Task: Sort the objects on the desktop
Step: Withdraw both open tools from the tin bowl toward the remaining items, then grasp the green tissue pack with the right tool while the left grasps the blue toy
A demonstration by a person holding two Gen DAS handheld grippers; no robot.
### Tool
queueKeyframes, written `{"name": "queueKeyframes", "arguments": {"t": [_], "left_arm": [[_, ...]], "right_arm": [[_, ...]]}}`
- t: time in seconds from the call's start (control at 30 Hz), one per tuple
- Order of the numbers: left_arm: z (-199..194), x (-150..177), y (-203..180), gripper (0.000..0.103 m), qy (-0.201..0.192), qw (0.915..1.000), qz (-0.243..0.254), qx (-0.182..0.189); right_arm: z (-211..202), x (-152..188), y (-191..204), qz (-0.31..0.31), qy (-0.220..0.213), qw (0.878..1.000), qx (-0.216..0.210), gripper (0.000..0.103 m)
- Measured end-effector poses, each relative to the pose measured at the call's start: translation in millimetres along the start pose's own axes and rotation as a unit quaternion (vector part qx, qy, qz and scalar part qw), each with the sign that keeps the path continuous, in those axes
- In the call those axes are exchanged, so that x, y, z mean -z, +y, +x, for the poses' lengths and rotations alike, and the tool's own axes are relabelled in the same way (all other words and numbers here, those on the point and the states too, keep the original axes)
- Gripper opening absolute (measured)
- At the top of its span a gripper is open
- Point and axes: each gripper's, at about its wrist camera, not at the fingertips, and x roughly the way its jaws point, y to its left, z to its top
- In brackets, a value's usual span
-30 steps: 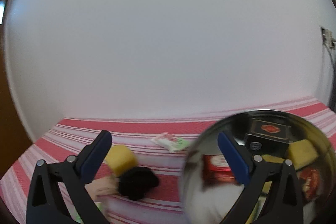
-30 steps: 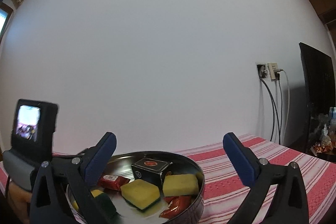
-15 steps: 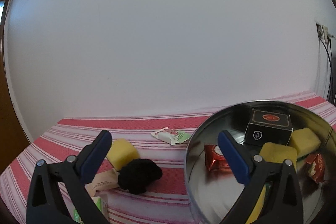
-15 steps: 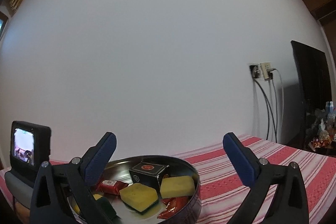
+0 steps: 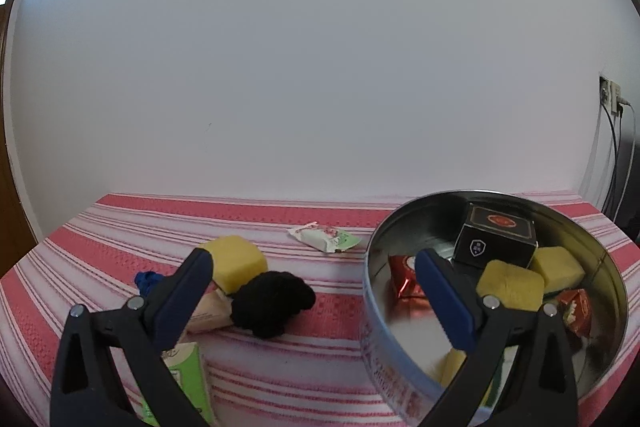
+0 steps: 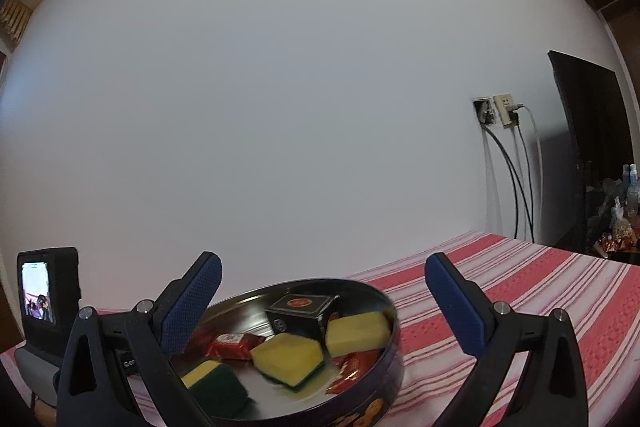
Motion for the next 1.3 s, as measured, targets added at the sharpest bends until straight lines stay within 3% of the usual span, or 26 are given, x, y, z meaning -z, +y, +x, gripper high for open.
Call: {"name": "queueKeyframes", "arguments": {"t": [0.37,0.57,0.8,1.13,1.2,1.3], "left_arm": [[-17,10,23,0.102,-0.004,1.0,0.007,0.003],[-21,15,59,0.102,0.004,0.9997,-0.008,-0.022],[-9,16,117,0.102,0.024,0.9962,-0.034,-0.076],[44,7,187,0.102,0.069,0.9824,-0.056,-0.164],[54,8,198,0.102,0.084,0.9799,-0.068,-0.167],[59,11,216,0.102,0.101,0.9783,-0.111,-0.143]], "right_arm": [[-4,7,45,-0.01,0.015,0.999,-0.049,0.103],[0,14,71,-0.005,0.035,0.996,-0.083,0.103],[10,26,110,-0.02,0.079,0.988,-0.134,0.103],[36,47,159,-0.034,0.178,0.962,-0.204,0.103],[43,57,169,-0.042,0.206,0.955,-0.209,0.103],[55,67,184,-0.052,0.241,0.944,-0.22,0.102]]}}
